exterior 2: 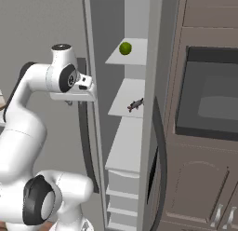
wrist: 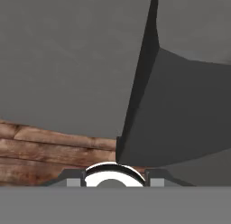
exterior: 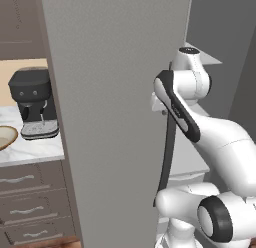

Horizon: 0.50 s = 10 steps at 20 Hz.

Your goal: Take the lime, mushroom, and fish from the freezer and place them in the bowl on the counter.

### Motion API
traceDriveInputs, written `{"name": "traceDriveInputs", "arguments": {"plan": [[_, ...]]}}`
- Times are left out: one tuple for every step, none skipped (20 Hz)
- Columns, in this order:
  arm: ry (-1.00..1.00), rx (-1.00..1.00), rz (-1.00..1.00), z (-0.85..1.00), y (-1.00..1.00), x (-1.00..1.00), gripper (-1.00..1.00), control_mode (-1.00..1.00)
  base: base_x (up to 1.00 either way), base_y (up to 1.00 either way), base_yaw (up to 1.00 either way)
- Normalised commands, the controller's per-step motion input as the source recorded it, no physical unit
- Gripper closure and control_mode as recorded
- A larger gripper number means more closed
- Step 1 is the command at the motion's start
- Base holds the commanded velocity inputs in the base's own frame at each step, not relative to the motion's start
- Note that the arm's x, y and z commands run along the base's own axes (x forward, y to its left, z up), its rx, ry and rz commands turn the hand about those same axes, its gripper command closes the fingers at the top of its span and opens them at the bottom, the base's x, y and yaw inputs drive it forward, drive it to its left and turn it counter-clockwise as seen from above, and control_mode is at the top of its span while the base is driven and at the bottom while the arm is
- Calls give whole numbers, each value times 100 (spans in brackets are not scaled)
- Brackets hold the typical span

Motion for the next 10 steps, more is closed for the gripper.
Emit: {"name": "traceDriveInputs", "arguments": {"plan": [[1, 0, 0, 0, 0, 0, -100, -100, 0, 0, 0], [1, 0, 0, 0, 0, 0, -100, -100, 0, 0, 0], [1, 0, 0, 0, 0, -56, -100, -100, 0, 0, 0], [0, 0, -1, 0, 0, -100, -100, -100, 0, 0, 0], [0, 0, -4, -2, 0, -100, -100, -100, 0, 0, 0], [0, 0, -9, -9, -8, -100, -100, -100, 0, 0, 0], [0, 0, -9, -13, -6, -100, -100, -100, 0, 0, 0], [0, 0, -10, -20, -9, -100, -100, -100, 0, 0, 0], [0, 0, -12, -21, -13, -100, -100, -100, 0, 0, 0], [0, 0, -12, -21, -10, -100, -100, -100, 0, 0, 0]]}}
